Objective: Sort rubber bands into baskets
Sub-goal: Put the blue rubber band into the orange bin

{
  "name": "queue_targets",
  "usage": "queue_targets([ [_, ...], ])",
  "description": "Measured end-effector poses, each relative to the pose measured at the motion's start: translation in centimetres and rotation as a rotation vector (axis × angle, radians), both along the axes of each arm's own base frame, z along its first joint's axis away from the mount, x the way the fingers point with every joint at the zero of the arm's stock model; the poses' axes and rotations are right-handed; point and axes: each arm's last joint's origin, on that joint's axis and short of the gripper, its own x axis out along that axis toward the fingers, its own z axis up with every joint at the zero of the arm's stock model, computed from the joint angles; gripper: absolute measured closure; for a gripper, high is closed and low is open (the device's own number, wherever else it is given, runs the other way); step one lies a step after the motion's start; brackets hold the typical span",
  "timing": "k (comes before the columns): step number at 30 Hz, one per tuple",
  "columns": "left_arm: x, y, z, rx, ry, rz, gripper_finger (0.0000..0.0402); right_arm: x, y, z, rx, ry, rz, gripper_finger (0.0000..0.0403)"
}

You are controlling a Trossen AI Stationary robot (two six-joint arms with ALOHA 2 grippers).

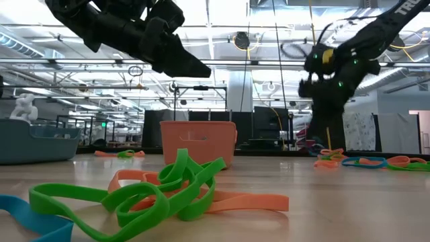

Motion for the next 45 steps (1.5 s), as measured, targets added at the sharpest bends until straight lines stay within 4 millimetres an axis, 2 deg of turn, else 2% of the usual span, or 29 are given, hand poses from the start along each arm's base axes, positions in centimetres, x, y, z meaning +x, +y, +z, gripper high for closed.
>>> queue_targets([
  [2,0.0,0.0,0.0,-0.003,-0.001,-0.012,0.0272,0.5,0.4,0.9,0.023,-0.102,0.053,0.0402],
  [6,0.1,-0.5,0.4,-0.016,-0.040,-0.155,0.0272,1.7,2.0,2.6,0.061,-0.279,0.191,0.0402],
  [13,0.3,-1.3,1.1,-0.035,-0.126,-0.269,0.0272,4.4,6.4,4.5,0.094,-0.473,0.411,0.0402],
  [22,1.8,-1.7,-0.5,-0.035,-0.186,-0.300,0.0272,6.9,11.9,6.5,0.138,-0.728,0.615,0.0403],
  [28,3.0,-1.8,-1.7,-0.078,-0.278,-0.315,0.0272,8.0,14.5,6.3,0.156,-0.801,0.652,0.0403],
  [34,3.4,-2.1,-2.1,-0.101,-0.340,-0.373,0.0272,9.1,15.7,5.3,0.135,-0.813,0.636,0.0402],
  [40,3.6,-2.3,-1.9,-0.102,-0.349,-0.381,0.0272,9.9,15.8,4.4,0.152,-0.827,0.621,0.0402],
  [45,3.6,-2.3,-1.9,-0.102,-0.355,-0.384,0.0272,11.4,15.9,4.5,0.151,-0.816,0.617,0.0402],
])
